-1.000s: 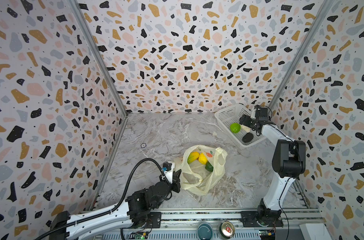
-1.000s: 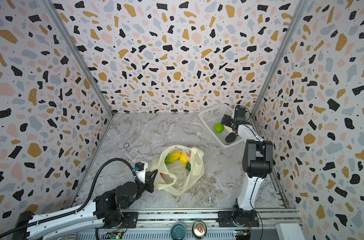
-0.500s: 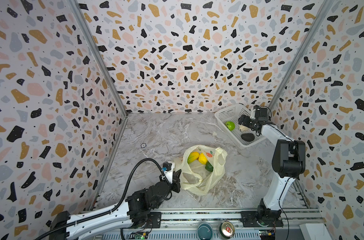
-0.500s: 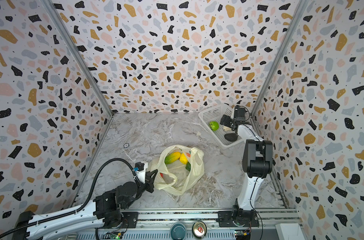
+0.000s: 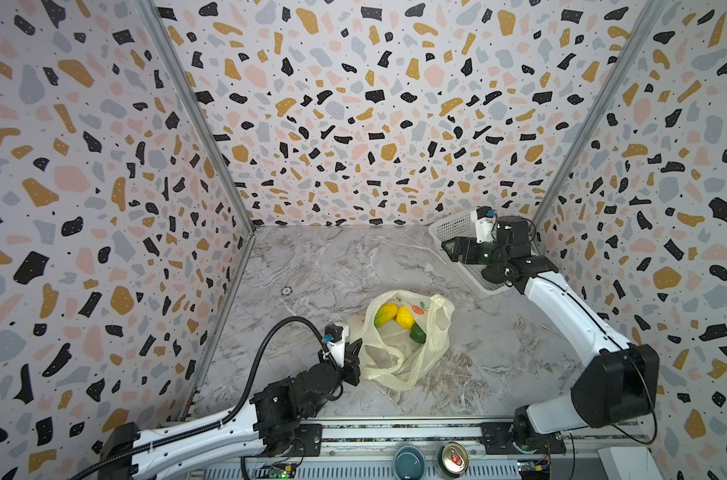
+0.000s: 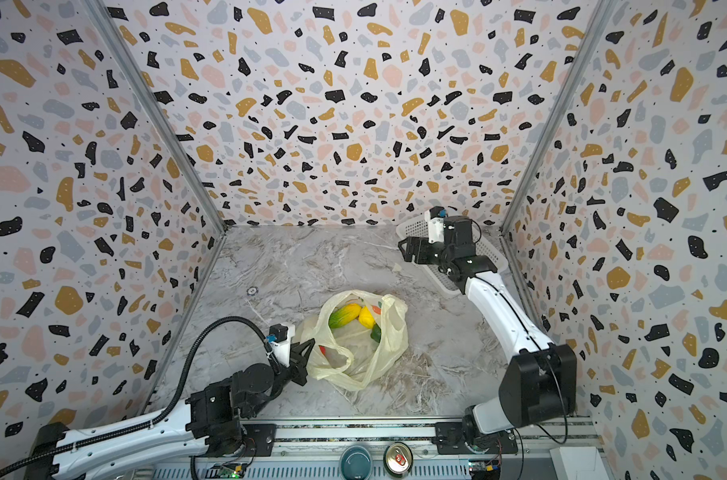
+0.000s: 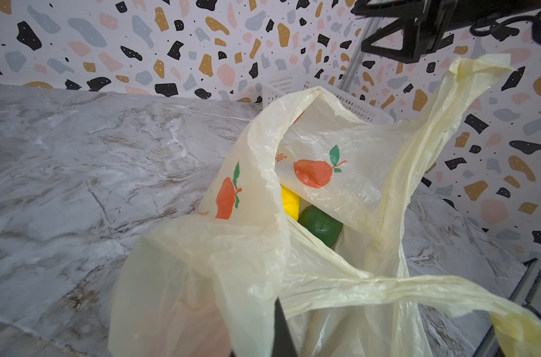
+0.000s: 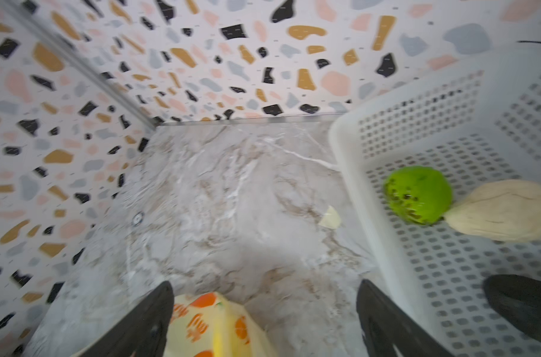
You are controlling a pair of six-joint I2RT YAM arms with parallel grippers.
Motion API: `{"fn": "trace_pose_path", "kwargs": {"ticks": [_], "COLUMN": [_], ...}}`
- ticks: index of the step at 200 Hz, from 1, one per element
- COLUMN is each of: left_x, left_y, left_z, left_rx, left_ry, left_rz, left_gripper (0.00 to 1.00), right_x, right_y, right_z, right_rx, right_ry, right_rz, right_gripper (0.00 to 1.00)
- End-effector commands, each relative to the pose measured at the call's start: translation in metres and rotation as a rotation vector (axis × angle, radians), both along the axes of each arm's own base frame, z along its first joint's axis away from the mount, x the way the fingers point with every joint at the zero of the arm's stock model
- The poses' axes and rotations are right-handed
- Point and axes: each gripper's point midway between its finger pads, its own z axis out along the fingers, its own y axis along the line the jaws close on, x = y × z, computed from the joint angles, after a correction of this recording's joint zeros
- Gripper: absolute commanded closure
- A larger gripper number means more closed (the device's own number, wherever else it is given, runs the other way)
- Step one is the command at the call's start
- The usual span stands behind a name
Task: Untie the knot of the plastic bag and take out the fruit
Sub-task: 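Move the open right gripper back into the bag mouth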
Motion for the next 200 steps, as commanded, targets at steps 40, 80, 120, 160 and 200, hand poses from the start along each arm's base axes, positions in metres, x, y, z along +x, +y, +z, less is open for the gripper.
{"fn": "trace_pose_path", "kwargs": {"ticks": [40, 80, 120, 160, 200], "left_x": [0.001, 0.001, 0.001, 0.0, -0.001], "left_y": [0.003, 0.002, 0.002, 0.002, 0.005], "left_z": [0.013, 0.013, 0.013, 0.015, 0.015], "left_rx": [-0.038, -0.034, -0.037, -0.047, -0.053], "left_ry": [-0.025, -0.025, -0.027, -0.03, -0.032], "left_rz": [0.017, 0.014, 0.014, 0.009, 0.01], "left_gripper": [1.0, 1.0, 1.0, 1.0, 1.0], "right_x": [-0.101, -0.145, -0.171, -0.172, -0.163], "right_y": [0.071, 0.113, 0.138, 0.144, 0.142], "right_z": [0.026, 0.028, 0.001, -0.04, -0.084], "right_rx": [0.056, 0.069, 0.037, -0.089, -0.25], "right_ry": [0.062, 0.097, 0.141, 0.093, 0.03], "right_rz": [0.291, 0.436, 0.504, 0.497, 0.46], "right_gripper": [0.07, 0.07, 0.07, 0.09, 0.11]}}
